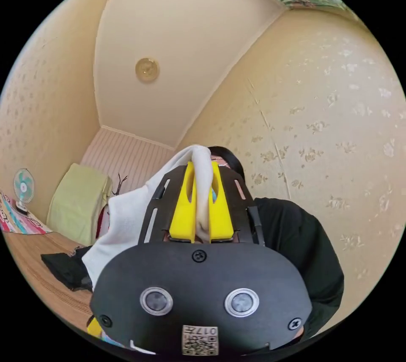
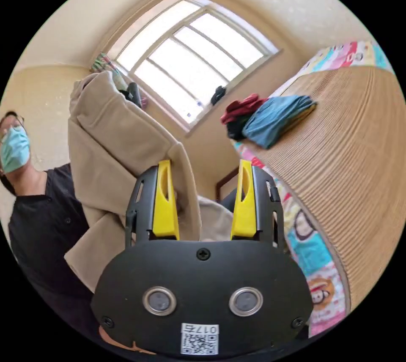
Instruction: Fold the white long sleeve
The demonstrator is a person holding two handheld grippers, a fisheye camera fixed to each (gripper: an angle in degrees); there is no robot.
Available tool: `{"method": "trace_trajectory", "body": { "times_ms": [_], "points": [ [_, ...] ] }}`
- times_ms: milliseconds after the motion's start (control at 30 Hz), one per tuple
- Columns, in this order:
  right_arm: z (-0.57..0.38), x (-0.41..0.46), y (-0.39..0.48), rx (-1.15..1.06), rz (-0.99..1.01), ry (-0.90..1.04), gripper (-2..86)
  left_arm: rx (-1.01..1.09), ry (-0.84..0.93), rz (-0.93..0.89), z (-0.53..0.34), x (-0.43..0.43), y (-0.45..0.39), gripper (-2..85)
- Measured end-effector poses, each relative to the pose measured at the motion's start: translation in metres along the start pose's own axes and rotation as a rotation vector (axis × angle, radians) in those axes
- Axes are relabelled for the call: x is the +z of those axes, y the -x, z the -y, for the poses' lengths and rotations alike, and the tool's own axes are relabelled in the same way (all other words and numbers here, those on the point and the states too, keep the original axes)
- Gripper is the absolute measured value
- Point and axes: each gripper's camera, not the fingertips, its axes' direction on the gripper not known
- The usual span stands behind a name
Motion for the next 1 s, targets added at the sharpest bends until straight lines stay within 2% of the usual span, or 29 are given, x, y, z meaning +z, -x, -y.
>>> {"method": "trace_trajectory", "body": {
  "times_ms": [67, 133, 167, 200, 233, 300, 333, 400, 433, 500, 600, 733, 867, 1000],
  "points": [
    [-0.002, 0.009, 0.009, -0.089, 0.186, 0.025, 4.5, -0.077, -0.010, 0.001, -0.002, -0.003, 0.012, 3.3],
    [-0.006, -0.014, 0.039, -0.125, -0.084, -0.067, 3.6, -0.121, -0.001, 0.089, 0.007, -0.014, 0.008, 3.5],
    [-0.006, -0.041, 0.063, -0.142, -0.296, -0.145, 3.2, -0.129, 0.010, 0.137, 0.011, -0.017, 0.004, 3.5],
    [-0.004, -0.076, 0.088, -0.130, -0.475, -0.248, 3.0, -0.154, 0.042, 0.273, 0.020, -0.024, -0.005, 3.6],
    [-0.003, -0.094, 0.101, -0.116, -0.551, -0.298, 2.9, -0.170, 0.090, 0.430, 0.029, -0.032, -0.015, 3.6],
    [-0.007, -0.159, 0.164, -0.092, -0.818, -0.568, 2.6, -0.182, 0.152, 0.649, 0.041, -0.046, -0.027, 3.6],
    [-0.008, -0.171, 0.181, -0.105, -0.859, -0.626, 2.6, -0.220, 0.160, 0.760, 0.046, -0.058, -0.030, 3.6],
    [-0.004, -0.194, 0.249, -0.211, -0.970, -0.733, 2.4, -0.291, 0.215, 0.845, 0.046, -0.067, -0.025, 3.6],
    [-0.003, -0.193, 0.265, -0.247, -1.007, -0.752, 2.4, -0.297, 0.253, 0.837, 0.043, -0.066, -0.020, 3.5],
    [0.007, -0.173, 0.322, -0.390, -1.150, -0.799, 2.3, -0.324, 0.204, 0.770, 0.038, -0.067, -0.015, 3.5],
    [0.020, -0.148, 0.374, -0.534, -1.196, -0.828, 2.3, -0.301, 0.142, 0.718, 0.044, -0.062, -0.020, 3.4],
    [0.031, -0.125, 0.414, -0.628, -1.244, -0.860, 2.4, -0.200, 0.224, 0.889, 0.063, -0.027, -0.041, 3.4],
    [0.032, -0.093, 0.447, -0.644, -1.307, -0.919, 2.5, -0.074, 0.205, 0.978, 0.064, 0.018, -0.065, 3.3],
    [0.077, -0.084, 0.446, -0.504, -1.462, -0.870, 2.7, 0.076, 0.213, 1.135, 0.079, 0.068, -0.074, 3.3]
  ]
}}
